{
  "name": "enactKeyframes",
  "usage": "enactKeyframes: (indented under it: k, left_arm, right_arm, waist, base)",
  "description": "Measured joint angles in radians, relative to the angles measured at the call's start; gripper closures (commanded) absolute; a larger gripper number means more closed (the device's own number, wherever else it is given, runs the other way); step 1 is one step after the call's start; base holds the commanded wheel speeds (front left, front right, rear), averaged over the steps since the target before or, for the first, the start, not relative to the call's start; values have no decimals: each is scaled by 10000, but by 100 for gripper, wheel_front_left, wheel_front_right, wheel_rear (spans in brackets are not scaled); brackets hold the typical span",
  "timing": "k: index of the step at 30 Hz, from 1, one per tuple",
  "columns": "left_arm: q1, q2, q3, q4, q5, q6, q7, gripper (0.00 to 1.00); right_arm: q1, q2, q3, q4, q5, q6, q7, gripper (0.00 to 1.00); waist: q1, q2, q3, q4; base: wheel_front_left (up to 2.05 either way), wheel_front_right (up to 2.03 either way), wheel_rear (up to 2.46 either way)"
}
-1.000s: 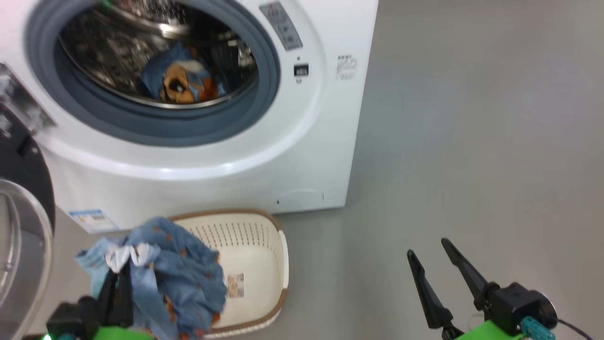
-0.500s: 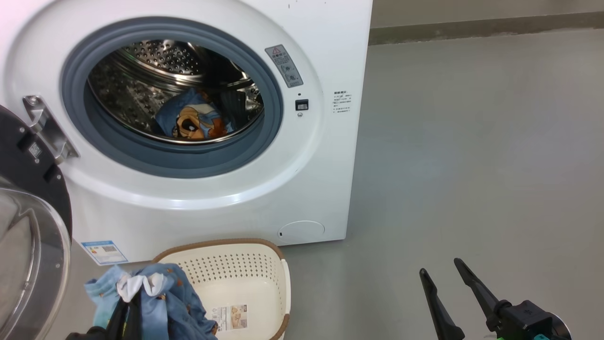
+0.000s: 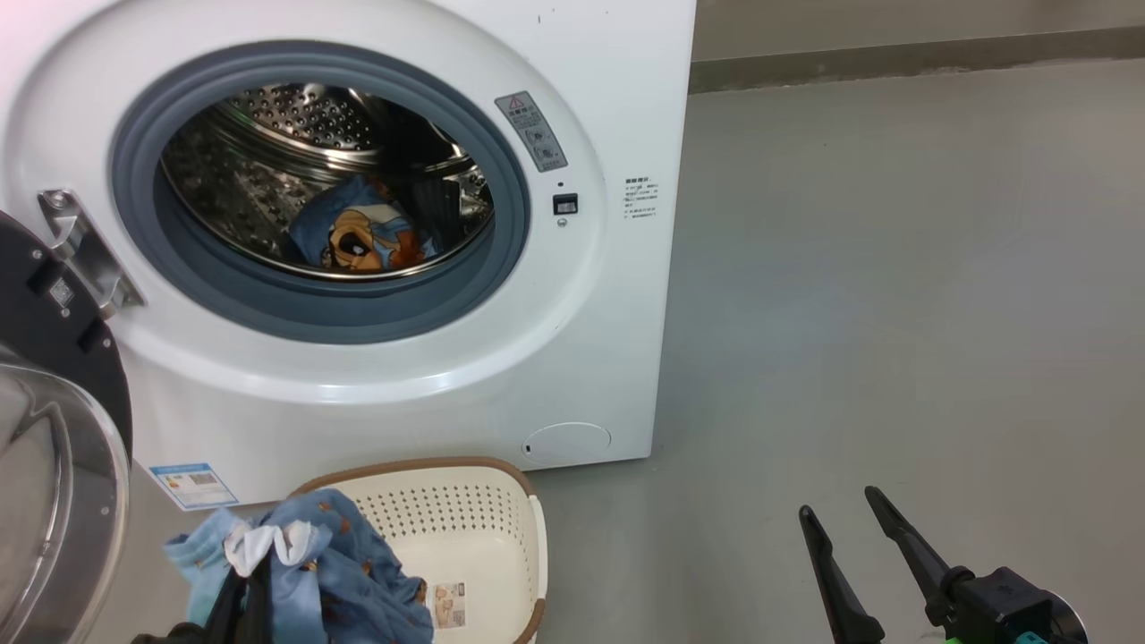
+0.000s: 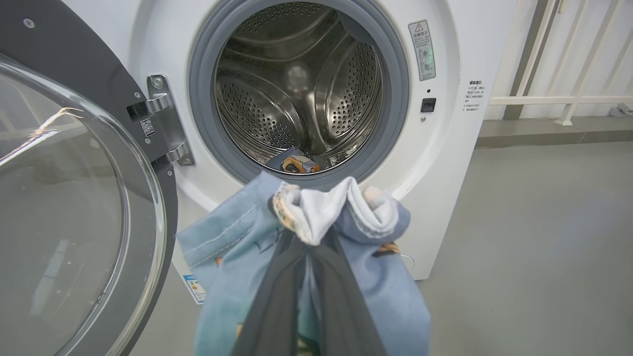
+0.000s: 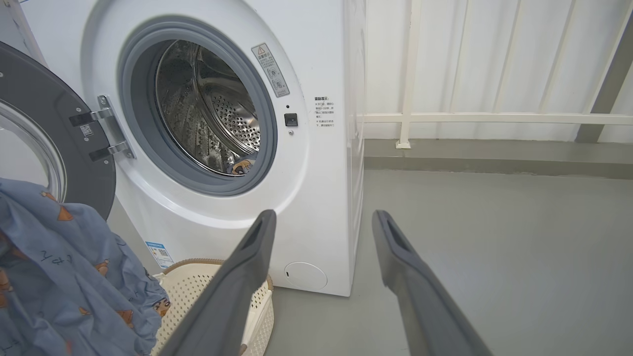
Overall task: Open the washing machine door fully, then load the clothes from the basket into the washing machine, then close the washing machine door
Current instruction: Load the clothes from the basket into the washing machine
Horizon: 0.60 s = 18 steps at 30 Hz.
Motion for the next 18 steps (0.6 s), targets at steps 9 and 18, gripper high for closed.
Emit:
enactKeyframes:
  k: [9,18]
  left_arm:
    - [-1,0,-6,25,-4,81,-4,100]
    - [-124,-63,-13,525,-144,127,-178,100]
  right_arm:
    - [0,2,0,0,0,0,0,0]
    - [-26,4,92,-61,0,0,-6,0]
  waist:
    - [0,0,93,91]
    - [0,0,392,106]
  base:
    - [0,0,0]
    - [0,0,0]
